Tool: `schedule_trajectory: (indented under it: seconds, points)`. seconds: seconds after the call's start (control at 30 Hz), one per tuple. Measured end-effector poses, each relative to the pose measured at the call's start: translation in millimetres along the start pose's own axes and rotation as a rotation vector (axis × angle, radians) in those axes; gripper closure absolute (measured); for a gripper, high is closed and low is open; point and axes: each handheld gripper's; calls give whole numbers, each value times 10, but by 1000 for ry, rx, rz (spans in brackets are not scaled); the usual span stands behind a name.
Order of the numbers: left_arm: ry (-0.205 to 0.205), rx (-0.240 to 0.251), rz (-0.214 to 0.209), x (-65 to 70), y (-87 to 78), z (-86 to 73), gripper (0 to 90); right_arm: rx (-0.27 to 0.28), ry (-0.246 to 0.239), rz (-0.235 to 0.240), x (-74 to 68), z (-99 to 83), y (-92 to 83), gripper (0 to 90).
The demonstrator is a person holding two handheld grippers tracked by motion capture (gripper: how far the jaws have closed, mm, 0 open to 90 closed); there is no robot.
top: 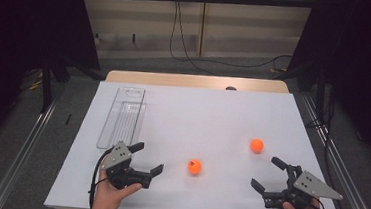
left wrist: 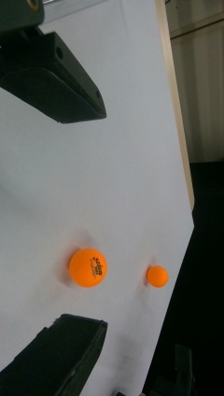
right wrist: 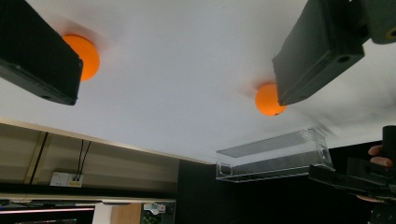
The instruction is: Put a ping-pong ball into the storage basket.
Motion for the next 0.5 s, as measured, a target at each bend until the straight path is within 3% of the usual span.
schedule_trajectory:
  seconds: [0.5]
  points:
    - [5,-26,-4,45,75,37,20,1,-3,0,-1,2,-3,12]
Point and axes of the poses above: each handheld gripper's, and its own axes: y roughly forward along the jaws, z roughly out of its top, x roughly to its right, and after that the axes turned 13 degrees about -x, right-handed
